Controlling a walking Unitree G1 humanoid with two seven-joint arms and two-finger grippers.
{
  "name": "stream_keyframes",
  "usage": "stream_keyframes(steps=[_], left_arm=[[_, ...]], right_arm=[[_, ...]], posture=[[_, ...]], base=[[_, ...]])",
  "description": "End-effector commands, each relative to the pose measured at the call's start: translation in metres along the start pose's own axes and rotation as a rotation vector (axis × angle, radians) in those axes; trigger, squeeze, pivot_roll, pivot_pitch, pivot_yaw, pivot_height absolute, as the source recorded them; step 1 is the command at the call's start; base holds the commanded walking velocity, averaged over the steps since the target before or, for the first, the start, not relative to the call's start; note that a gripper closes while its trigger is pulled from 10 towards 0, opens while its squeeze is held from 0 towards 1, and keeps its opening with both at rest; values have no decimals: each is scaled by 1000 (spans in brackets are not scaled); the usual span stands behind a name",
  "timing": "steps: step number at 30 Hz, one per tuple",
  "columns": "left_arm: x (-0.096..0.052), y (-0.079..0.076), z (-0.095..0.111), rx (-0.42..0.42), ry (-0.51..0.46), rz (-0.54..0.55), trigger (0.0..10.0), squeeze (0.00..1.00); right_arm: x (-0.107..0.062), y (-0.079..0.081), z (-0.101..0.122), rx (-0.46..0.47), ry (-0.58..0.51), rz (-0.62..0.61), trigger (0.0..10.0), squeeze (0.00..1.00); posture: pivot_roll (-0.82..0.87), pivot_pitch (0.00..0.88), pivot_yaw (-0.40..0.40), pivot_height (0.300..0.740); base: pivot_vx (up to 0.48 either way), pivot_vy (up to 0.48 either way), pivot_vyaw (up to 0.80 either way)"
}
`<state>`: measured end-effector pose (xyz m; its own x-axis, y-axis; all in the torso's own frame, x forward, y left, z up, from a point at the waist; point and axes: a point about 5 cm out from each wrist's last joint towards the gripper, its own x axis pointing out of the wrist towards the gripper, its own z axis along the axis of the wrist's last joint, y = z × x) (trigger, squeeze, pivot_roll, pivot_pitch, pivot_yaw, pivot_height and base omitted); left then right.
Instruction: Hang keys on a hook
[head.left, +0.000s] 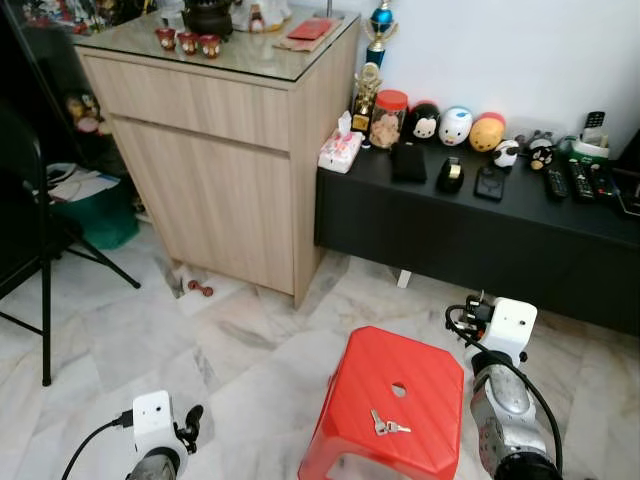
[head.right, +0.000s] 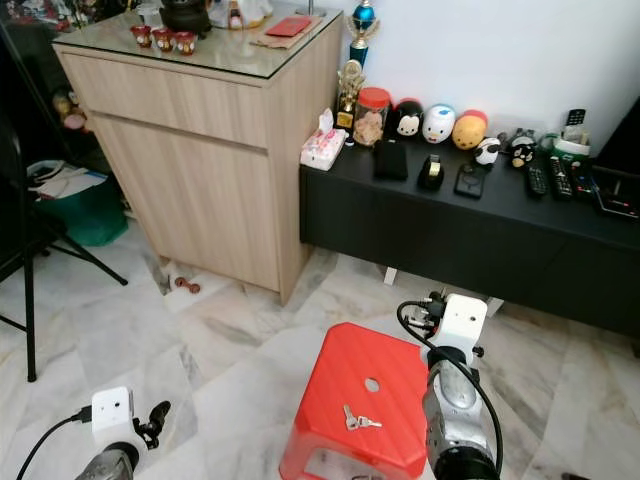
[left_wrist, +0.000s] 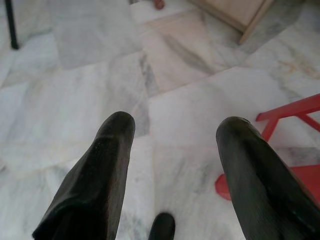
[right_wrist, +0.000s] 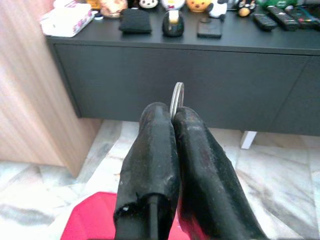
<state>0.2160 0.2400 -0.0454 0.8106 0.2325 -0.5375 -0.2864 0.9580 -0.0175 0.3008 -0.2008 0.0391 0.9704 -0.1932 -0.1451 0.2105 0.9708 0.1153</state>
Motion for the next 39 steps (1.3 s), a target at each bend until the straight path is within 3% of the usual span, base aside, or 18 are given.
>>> stream_keyframes(steps=[1, 4, 12, 17, 31, 35, 39], left_arm=[[-4, 6, -11, -15, 55, 11, 10000, 0], [-8, 10, -22, -37, 108, 20, 10000, 0], [-13, 13, -31, -43, 139, 22, 10000, 0], [-19, 29, -39, -58, 175, 54, 10000, 0], [-23, 31, -46, -81, 211, 80, 10000, 0], [-24, 29, -49, -73, 222, 69, 10000, 0], [-25, 27, -51, -64, 229, 63, 10000, 0]], right_arm=[[1, -2, 0, 0, 10, -13, 10000, 0], [1, -2, 0, -10, 12, -15, 10000, 0], [1, -6, 1, -13, 7, -30, 10000, 0], [2, -8, 1, -18, 7, -37, 10000, 0], [4, -7, 4, -19, -1, -38, 10000, 0], [0, -17, -6, 13, 47, -84, 10000, 0], [-14, -34, -36, -3, 198, -113, 10000, 0]], posture=[[186, 0, -41, 740], [179, 0, -39, 740], [172, 0, -41, 740], [169, 0, -46, 740], [163, 0, -52, 740], [158, 0, -53, 740], [151, 0, -53, 740]], base=[[-311, 0, 0], [-311, 0, 0], [-305, 0, 0], [-55, 0, 0], [0, 0, 0], [0, 0, 0], [0, 0, 0]])
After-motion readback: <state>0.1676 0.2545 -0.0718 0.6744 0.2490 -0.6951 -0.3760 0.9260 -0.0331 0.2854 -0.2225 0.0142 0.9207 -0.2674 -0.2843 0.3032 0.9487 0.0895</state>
